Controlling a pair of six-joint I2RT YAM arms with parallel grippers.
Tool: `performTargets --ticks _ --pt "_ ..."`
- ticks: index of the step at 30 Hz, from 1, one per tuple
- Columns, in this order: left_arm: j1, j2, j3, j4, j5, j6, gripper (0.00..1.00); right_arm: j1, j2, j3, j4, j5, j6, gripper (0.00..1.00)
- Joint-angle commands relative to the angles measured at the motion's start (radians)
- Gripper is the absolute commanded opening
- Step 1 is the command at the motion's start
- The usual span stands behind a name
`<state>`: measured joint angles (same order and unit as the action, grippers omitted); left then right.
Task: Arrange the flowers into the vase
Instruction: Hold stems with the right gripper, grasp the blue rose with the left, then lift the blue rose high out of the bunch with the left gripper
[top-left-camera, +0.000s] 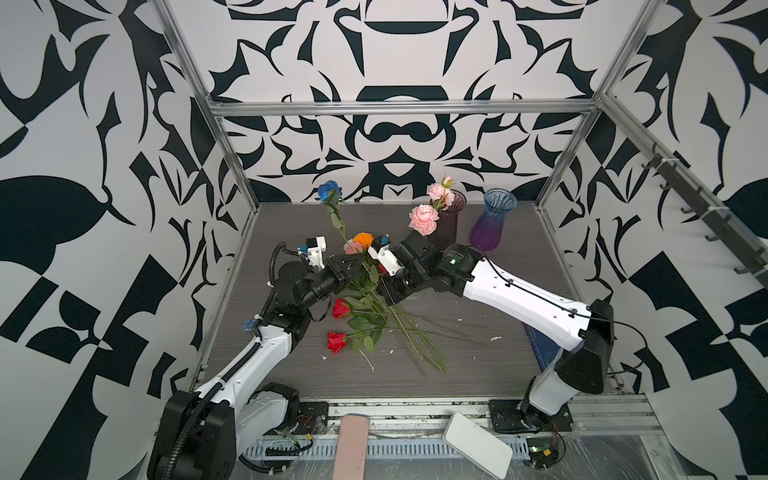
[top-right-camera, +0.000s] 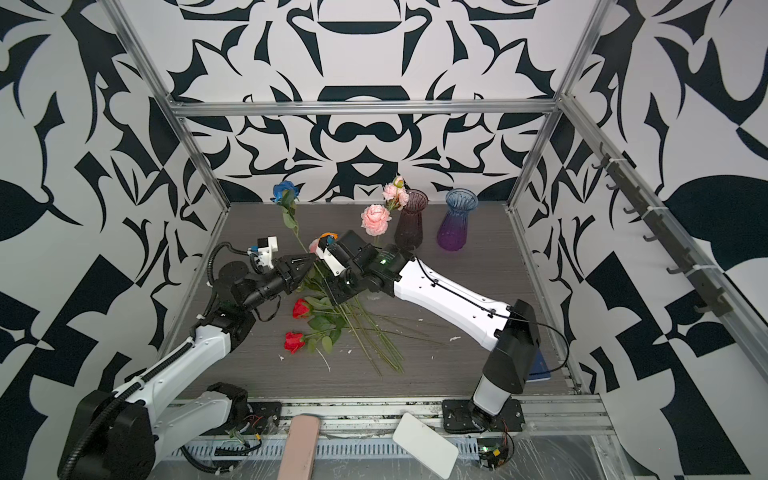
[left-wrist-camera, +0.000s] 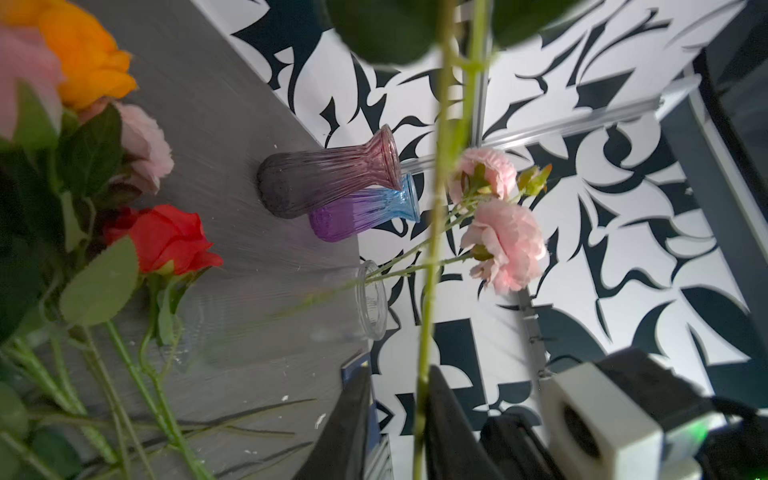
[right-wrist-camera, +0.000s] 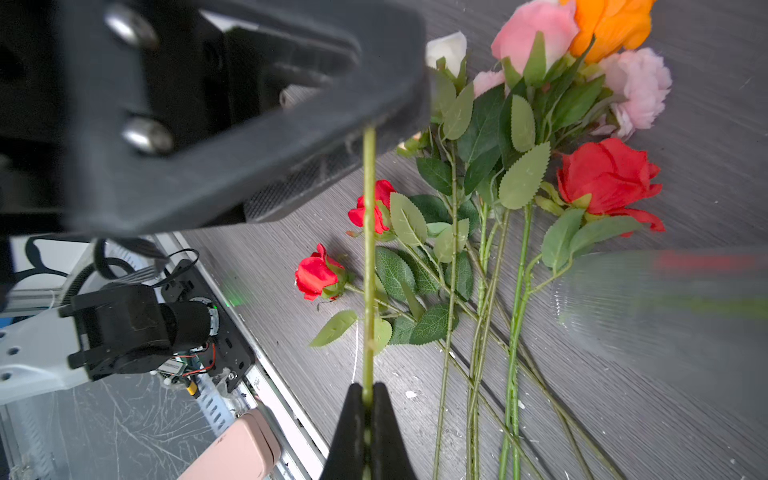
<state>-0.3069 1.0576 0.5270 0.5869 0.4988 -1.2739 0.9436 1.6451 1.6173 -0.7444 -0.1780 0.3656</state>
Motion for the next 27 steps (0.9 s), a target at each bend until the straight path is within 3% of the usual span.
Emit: performTargets --ticks 1,3,5,6,8,10,14,18,23,27 --pt "0.003 0.011 0.043 0.064 0.045 -0.008 0.1 -0.007 -0.044 0.004 0.011 0.009 -0.005 0.0" --pt "0.003 0.017 0.052 0.065 0.056 -0.008 0.0 -0.013 -0.05 0.0 0.011 0.009 -0.004 0.0" --pt "0.003 0.019 0.063 0.065 0.062 -0.004 0.0 -0.026 -0.06 -0.001 0.011 0.014 -0.003 0.03" --pt "0.003 0.017 0.07 0.064 0.063 0.003 0.0 -0.039 -0.071 -0.003 0.011 0.022 -0.004 0.19" --pt "0.003 0.007 0.101 0.029 0.061 0.032 0.0 -0.064 -0.096 -0.007 0.004 0.048 -0.009 0.42" --pt "0.003 -0.005 0.166 -0.052 0.064 0.089 0.0 -0.1 -0.136 -0.014 -0.018 0.117 -0.023 0.52" --pt "0.003 -0.016 0.371 -0.281 0.046 0.271 0.0 -0.214 -0.272 -0.099 -0.037 0.275 -0.036 0.53" --pt "0.002 -0.012 0.531 -0.356 -0.023 0.428 0.0 -0.379 -0.472 -0.268 -0.023 0.41 0.059 0.49" --pt "0.002 0.037 0.657 -0.384 -0.042 0.583 0.0 -0.577 -0.713 -0.524 0.061 0.38 0.216 0.49" --pt "-0.015 0.088 0.725 -0.374 -0.055 0.667 0.0 -0.609 -0.808 -0.673 0.071 0.319 0.316 0.48"
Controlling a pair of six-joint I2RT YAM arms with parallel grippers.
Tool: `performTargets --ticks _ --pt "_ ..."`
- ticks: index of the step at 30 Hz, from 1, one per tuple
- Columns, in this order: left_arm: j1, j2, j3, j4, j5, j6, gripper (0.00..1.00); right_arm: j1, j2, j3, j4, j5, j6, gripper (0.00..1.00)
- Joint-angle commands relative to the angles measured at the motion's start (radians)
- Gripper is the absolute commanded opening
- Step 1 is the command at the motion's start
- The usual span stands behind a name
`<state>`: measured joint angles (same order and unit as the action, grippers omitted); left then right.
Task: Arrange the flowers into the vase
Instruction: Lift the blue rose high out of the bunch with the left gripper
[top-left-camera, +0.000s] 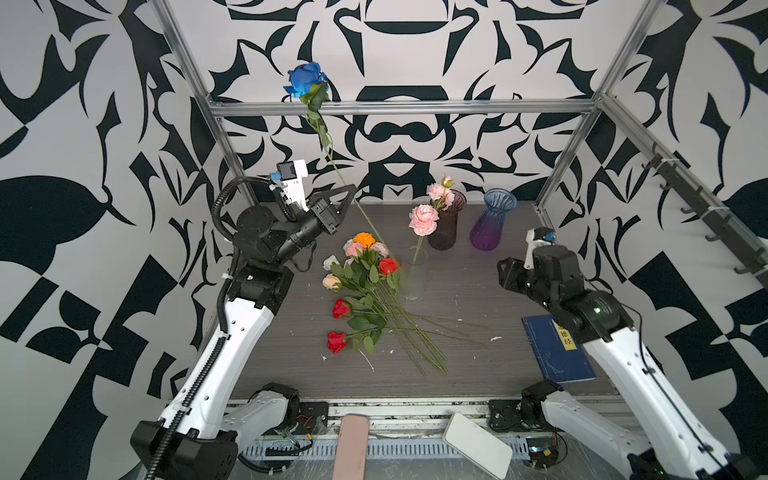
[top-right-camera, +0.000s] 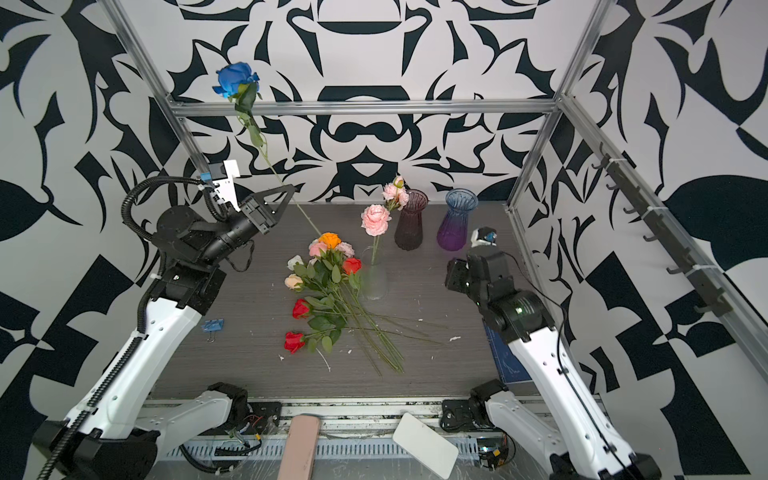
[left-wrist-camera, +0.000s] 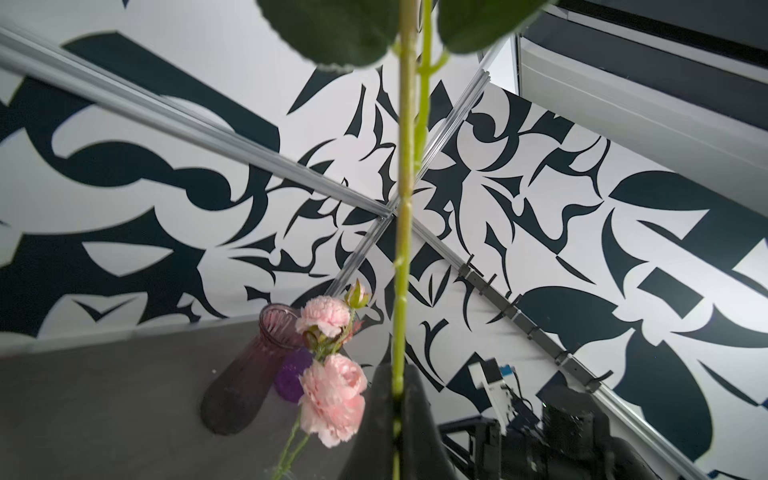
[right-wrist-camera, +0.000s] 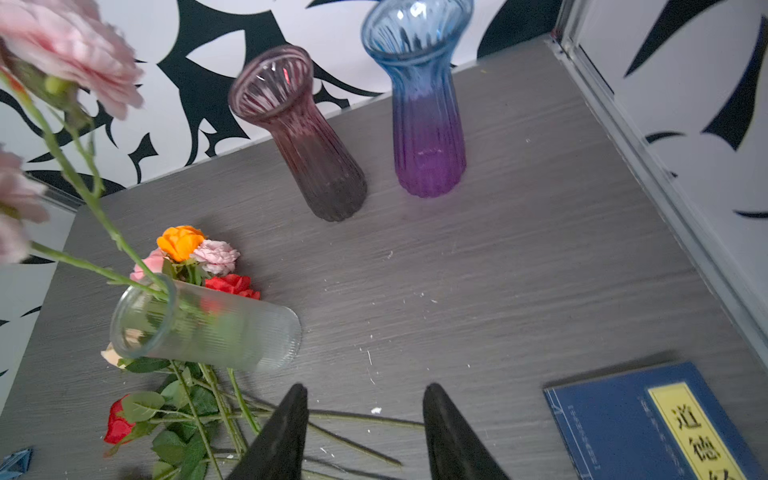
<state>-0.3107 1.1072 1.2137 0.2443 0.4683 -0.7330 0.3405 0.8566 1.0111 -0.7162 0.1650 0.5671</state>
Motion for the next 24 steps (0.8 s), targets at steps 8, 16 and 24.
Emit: performTargets --ticks 8,16,24 --pt "-0.05 0.11 0.074 0.103 -0.059 0.225 0.0 -0.008 -0.129 -0.255 0.064 -0.073 0.239 0.45" --pt "-0.075 0.243 0.163 0.193 -0.019 0.26 0.0 -0.008 -0.174 -0.252 0.065 -0.027 0.234 0.45" --pt "-0.097 0.305 0.202 0.223 -0.006 0.255 0.0 -0.008 -0.188 -0.251 0.064 -0.029 0.242 0.45"
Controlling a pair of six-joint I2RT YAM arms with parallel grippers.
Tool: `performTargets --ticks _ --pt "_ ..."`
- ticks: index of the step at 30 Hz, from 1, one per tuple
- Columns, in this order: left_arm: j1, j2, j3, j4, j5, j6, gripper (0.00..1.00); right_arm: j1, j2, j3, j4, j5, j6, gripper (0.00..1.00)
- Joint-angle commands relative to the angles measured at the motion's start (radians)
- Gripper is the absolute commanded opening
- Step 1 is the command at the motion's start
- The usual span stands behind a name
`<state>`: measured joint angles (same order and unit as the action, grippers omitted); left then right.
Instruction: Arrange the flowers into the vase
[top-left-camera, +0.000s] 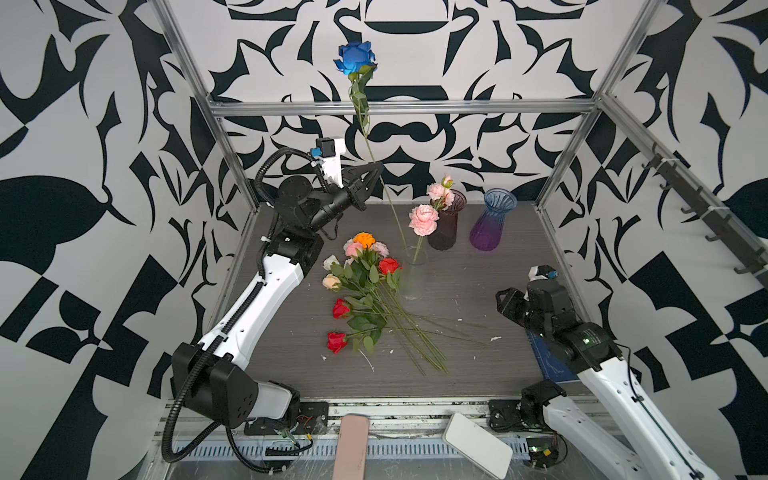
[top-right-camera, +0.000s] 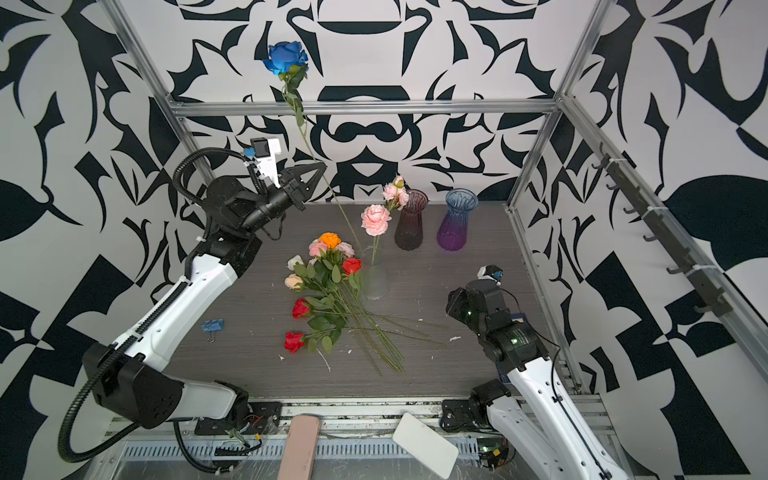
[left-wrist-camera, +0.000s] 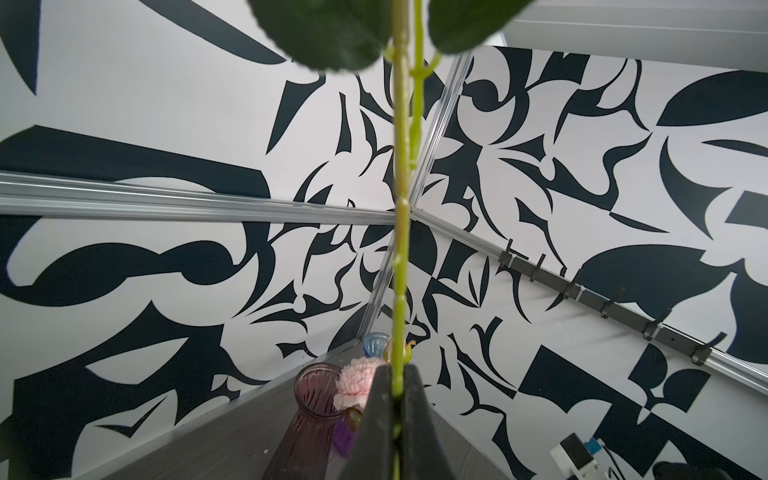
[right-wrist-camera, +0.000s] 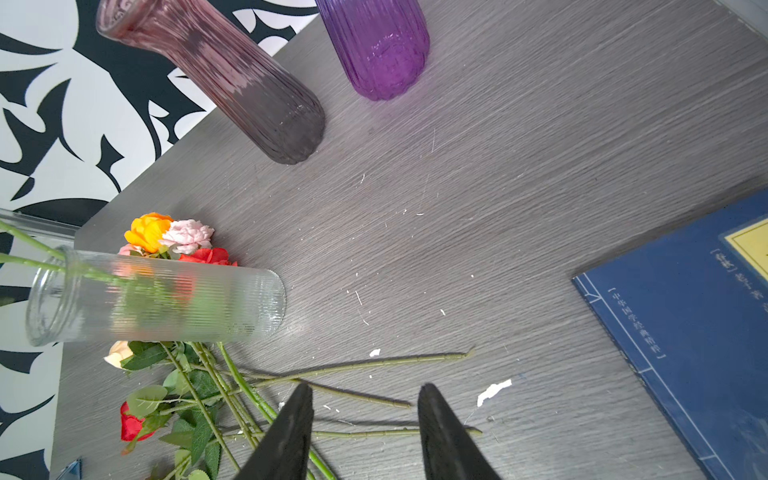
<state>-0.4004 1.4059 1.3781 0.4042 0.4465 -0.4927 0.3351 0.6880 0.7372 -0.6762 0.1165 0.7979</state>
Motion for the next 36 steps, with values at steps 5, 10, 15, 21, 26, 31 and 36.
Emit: performTargets --ticks 5,10,15,21,26,31,36 --pt "-0.027 0.024 0.026 0.092 0.011 0.016 0.0 -0.002 -0.049 0.022 0.005 0.039 -0.005 0.45" --pt "-0.044 0.034 0.013 0.103 0.001 0.016 0.0 -0.003 -0.066 0.025 0.0 0.052 -0.018 0.45" --pt "-0.058 0.041 0.002 0.111 -0.005 0.017 0.0 -0.003 -0.057 0.034 -0.002 0.055 -0.032 0.45" --pt "-0.066 0.036 -0.031 0.12 -0.015 0.018 0.0 -0.003 -0.054 0.03 -0.002 0.055 -0.041 0.45" --pt "-0.069 0.02 -0.08 0.127 -0.023 0.018 0.0 -0.003 -0.045 0.03 0.005 0.054 -0.047 0.45" --pt "-0.072 -0.003 -0.129 0.132 -0.037 0.017 0.0 -0.004 -0.028 0.034 0.013 0.047 -0.055 0.45" --pt "-0.072 -0.027 -0.16 0.132 -0.046 0.018 0.0 -0.004 -0.016 0.037 0.024 0.042 -0.06 0.45"
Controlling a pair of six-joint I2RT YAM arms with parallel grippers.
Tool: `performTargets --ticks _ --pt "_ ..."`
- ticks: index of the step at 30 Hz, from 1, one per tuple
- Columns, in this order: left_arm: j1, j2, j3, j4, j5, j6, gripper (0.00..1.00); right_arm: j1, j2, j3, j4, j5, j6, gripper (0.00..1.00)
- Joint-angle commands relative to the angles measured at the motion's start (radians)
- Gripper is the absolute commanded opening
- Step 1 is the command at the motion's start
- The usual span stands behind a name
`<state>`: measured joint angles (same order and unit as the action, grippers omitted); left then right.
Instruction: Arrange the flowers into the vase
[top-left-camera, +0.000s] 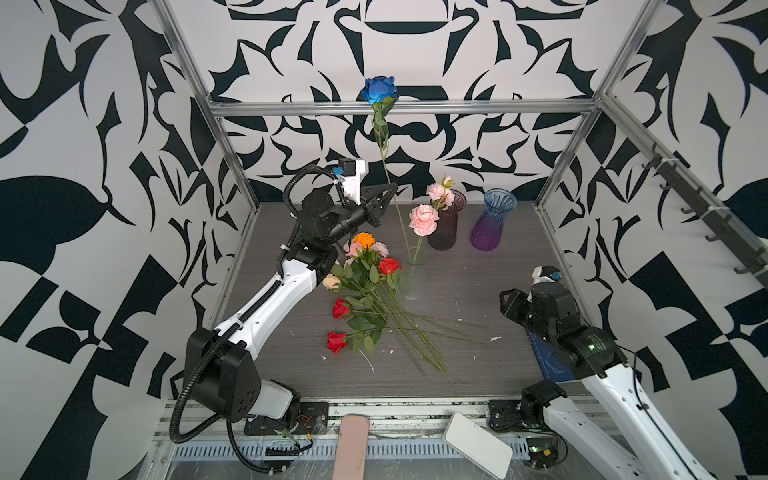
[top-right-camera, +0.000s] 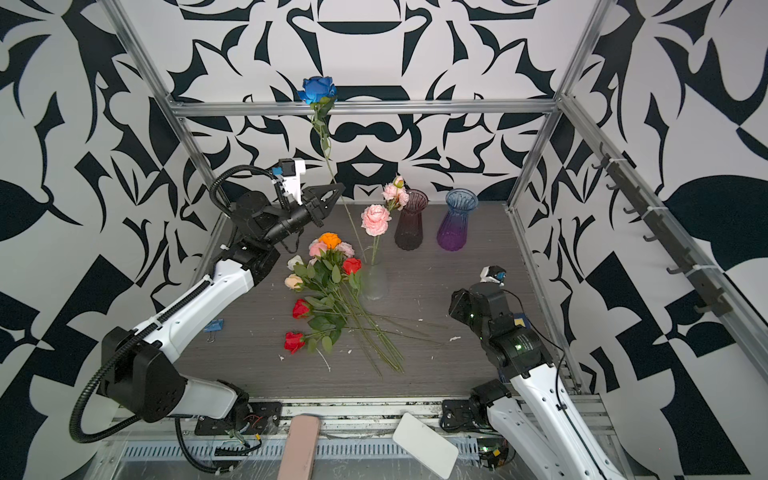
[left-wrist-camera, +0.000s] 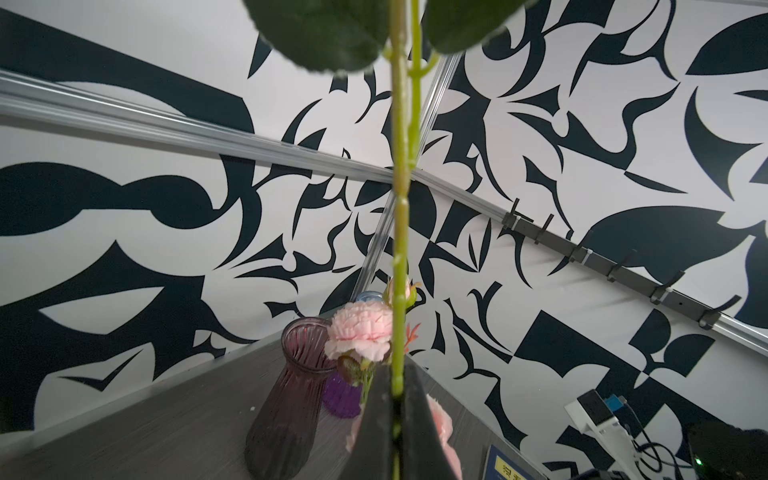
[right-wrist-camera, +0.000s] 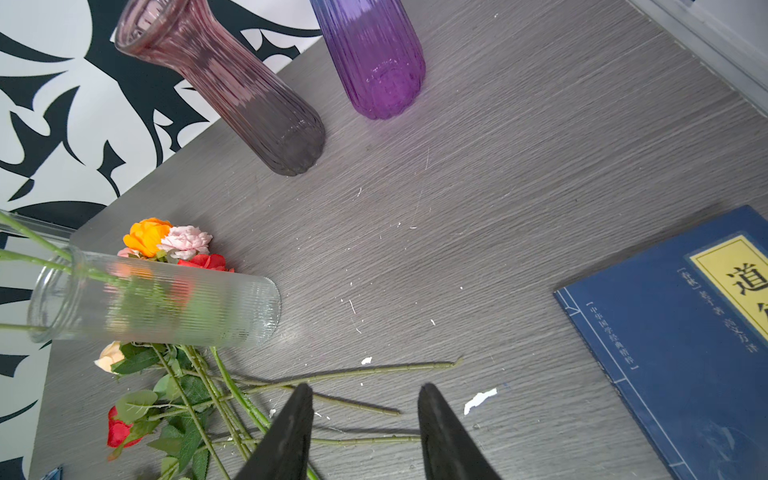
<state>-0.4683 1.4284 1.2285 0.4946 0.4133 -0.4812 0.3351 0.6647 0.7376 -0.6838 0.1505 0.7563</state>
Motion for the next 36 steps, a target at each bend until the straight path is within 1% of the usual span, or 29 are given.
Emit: performTargets --ticks 1,7,11,12,13,16,17,19,20,26,32,36 --pt "-0.004 -0.052 -0.015 0.04 -0.016 0.006 0.0 -0.003 0.011 0.036 0.034 0.006 -0.018 0.45" --pt "-0.004 -0.068 -0.028 0.036 -0.016 0.004 0.0 -0.003 0.032 0.036 0.055 -0.012 -0.012 0.45" --pt "-0.004 -0.066 -0.031 0.047 0.021 0.005 0.0 -0.003 0.029 0.034 0.056 -0.012 -0.008 0.45" --pt "-0.004 -0.064 -0.028 0.048 0.031 0.004 0.03 -0.003 0.027 0.034 0.056 -0.012 -0.005 0.45" --pt "-0.005 -0.061 -0.025 0.048 0.042 0.002 0.11 -0.003 0.026 0.034 0.056 -0.012 -0.006 0.45" --pt "-0.012 -0.06 -0.024 0.047 0.047 -0.002 0.46 -0.002 0.017 0.028 0.054 -0.013 0.0 0.45" --pt "-0.013 -0.062 -0.024 0.044 0.045 -0.002 0.53 -0.002 0.015 0.026 0.053 -0.013 0.003 0.45" --pt "-0.014 -0.065 -0.026 0.039 0.04 -0.003 0.59 -0.002 0.01 0.025 0.052 -0.015 0.006 0.45" --pt "-0.015 -0.066 -0.027 0.039 0.037 -0.005 0.61 -0.002 0.009 0.024 0.05 -0.015 0.006 0.45" --pt "-0.018 -0.079 -0.04 0.036 0.031 -0.011 0.62 -0.002 -0.005 0.021 0.044 -0.017 0.008 0.45" --pt "-0.024 -0.087 -0.049 0.037 0.032 -0.011 0.53 -0.004 -0.004 0.025 0.045 -0.021 0.007 0.45" --pt "-0.028 -0.085 -0.061 0.043 0.026 -0.02 0.51 -0.002 -0.006 0.028 0.041 -0.02 0.003 0.45"
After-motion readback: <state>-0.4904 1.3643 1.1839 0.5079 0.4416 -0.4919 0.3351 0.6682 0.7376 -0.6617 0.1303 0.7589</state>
